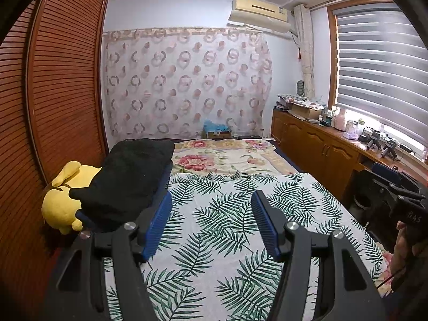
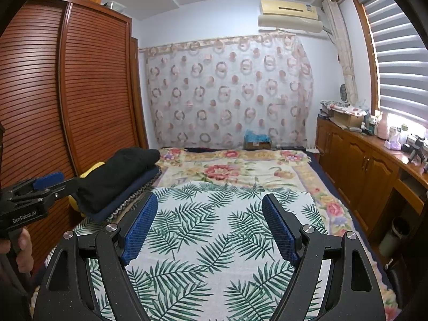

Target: Fold small clothes

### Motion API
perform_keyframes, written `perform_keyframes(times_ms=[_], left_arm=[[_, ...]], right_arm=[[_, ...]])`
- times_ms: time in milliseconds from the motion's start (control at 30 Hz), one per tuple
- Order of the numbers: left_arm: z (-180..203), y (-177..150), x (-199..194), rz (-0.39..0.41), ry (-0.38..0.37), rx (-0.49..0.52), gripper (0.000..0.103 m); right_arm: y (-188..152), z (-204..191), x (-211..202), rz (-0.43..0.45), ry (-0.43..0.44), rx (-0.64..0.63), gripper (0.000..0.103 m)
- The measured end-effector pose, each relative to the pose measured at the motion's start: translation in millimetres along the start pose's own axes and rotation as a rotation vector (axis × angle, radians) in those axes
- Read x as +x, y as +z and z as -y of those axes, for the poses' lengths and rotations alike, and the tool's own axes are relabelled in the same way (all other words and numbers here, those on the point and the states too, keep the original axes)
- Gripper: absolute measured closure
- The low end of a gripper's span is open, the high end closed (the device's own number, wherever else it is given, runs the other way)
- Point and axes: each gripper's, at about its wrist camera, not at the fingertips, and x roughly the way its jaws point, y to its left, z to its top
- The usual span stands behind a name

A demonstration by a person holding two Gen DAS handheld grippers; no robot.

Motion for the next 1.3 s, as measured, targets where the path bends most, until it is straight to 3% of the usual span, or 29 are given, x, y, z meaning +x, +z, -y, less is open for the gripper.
perform_keyframes(times_ms=[1300], left_arm=[[-5.5,-2.8,2.1,-0.004,0.013,0.001,0.042]], right_arm=[[-0.3,0.4,-2.2,-0.002,0.002,0.005,0.021]])
